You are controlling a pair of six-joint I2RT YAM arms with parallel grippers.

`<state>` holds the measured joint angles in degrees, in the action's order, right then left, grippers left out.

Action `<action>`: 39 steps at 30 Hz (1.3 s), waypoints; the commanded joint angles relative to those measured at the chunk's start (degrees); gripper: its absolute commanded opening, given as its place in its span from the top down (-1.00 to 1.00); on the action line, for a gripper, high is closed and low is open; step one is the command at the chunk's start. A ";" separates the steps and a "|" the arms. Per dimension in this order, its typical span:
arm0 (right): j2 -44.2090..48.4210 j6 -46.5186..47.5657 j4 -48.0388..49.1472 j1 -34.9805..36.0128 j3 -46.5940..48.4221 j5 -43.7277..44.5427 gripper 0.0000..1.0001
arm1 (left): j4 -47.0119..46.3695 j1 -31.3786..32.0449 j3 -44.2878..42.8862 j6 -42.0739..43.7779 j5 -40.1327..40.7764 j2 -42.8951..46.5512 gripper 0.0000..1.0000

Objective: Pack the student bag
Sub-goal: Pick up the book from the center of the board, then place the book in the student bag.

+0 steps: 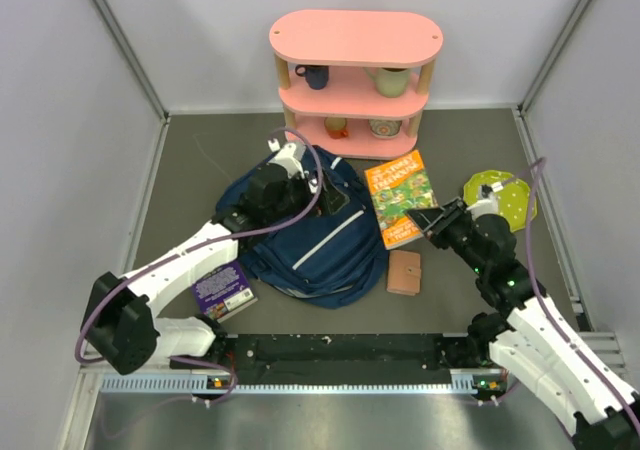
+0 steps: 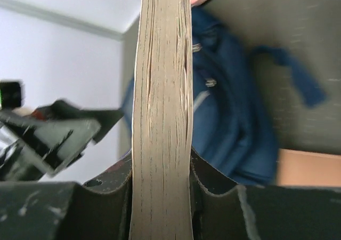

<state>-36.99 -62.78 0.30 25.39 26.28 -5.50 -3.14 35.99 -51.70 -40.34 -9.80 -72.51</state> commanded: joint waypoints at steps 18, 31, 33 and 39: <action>11.07 13.57 -33.08 -1.39 12.74 26.59 1.00 | 26.32 20.35 -12.45 25.22 1.82 -13.35 -0.23; 10.71 11.02 -33.17 -1.48 10.72 24.04 1.00 | 24.76 21.67 -12.81 22.06 -1.89 -20.03 -0.03; 10.71 11.02 -33.17 -1.39 10.46 23.95 1.00 | 24.49 21.76 -12.81 21.53 -1.19 -20.48 -0.01; 10.71 11.11 -33.25 -1.48 10.28 23.87 1.00 | 26.51 22.11 -13.16 21.62 4.35 -21.01 0.13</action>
<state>-26.70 -51.13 -37.58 24.23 35.00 18.37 23.29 57.76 -63.96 -18.26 -9.19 -93.82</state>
